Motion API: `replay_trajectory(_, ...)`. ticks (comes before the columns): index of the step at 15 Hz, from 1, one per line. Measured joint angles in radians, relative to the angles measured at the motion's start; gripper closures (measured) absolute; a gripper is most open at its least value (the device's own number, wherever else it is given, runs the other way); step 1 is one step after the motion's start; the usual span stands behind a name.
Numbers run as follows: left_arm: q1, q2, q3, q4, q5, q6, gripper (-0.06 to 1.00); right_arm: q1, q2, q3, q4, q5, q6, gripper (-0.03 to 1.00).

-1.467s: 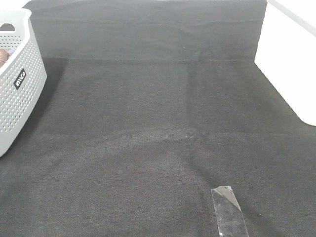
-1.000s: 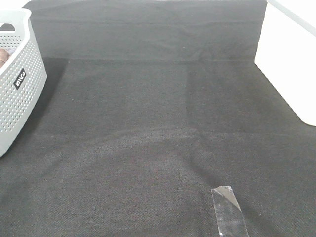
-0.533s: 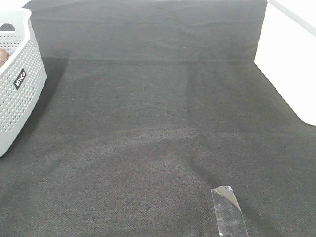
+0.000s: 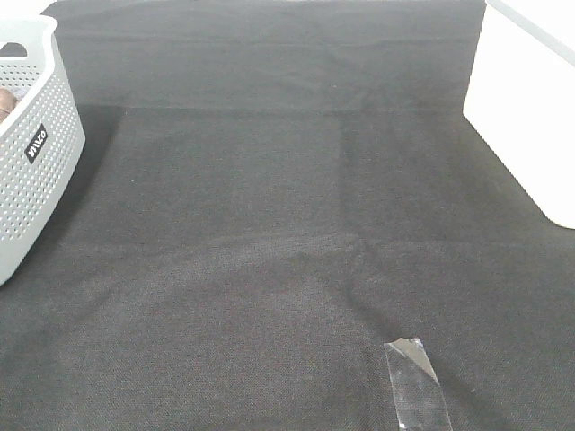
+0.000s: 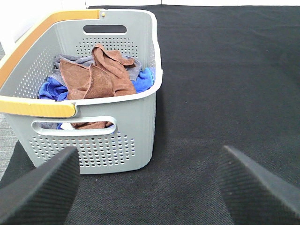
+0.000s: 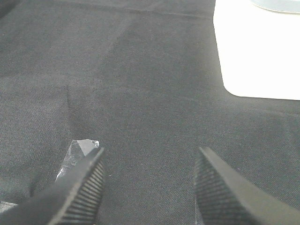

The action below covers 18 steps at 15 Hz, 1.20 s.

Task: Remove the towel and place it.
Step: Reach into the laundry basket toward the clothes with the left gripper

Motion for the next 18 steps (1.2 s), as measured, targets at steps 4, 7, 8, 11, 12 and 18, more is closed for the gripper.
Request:
replay_trajectory(4,0.0,0.049,-0.074,0.0,0.0,0.0,0.18,0.0,0.0,0.0,0.0,0.0,0.0,0.42)
replay_trajectory(7,0.0,0.173,-0.16,0.0,0.0,0.0,0.18,0.0,0.0,0.0,0.0,0.0,0.0,0.42)
replay_trajectory(8,0.0,0.222,-0.187,0.0,0.0,0.0,0.18,0.0,0.0,0.0,0.0,0.0,0.0,0.42)
replay_trajectory(11,0.0,0.384,-0.26,0.0,0.0,0.0,0.18,0.0,0.0,0.0,0.0,0.0,0.0,0.42)
replay_trajectory(12,0.0,0.433,-0.281,0.0,0.001,0.0,0.18,0.0,0.0,0.0,0.0,0.0,0.0,0.42)
replay_trajectory(18,0.0,0.677,-0.419,0.0,0.053,0.0,0.18,0.0,0.0,0.0,0.0,0.0,0.0,0.42)
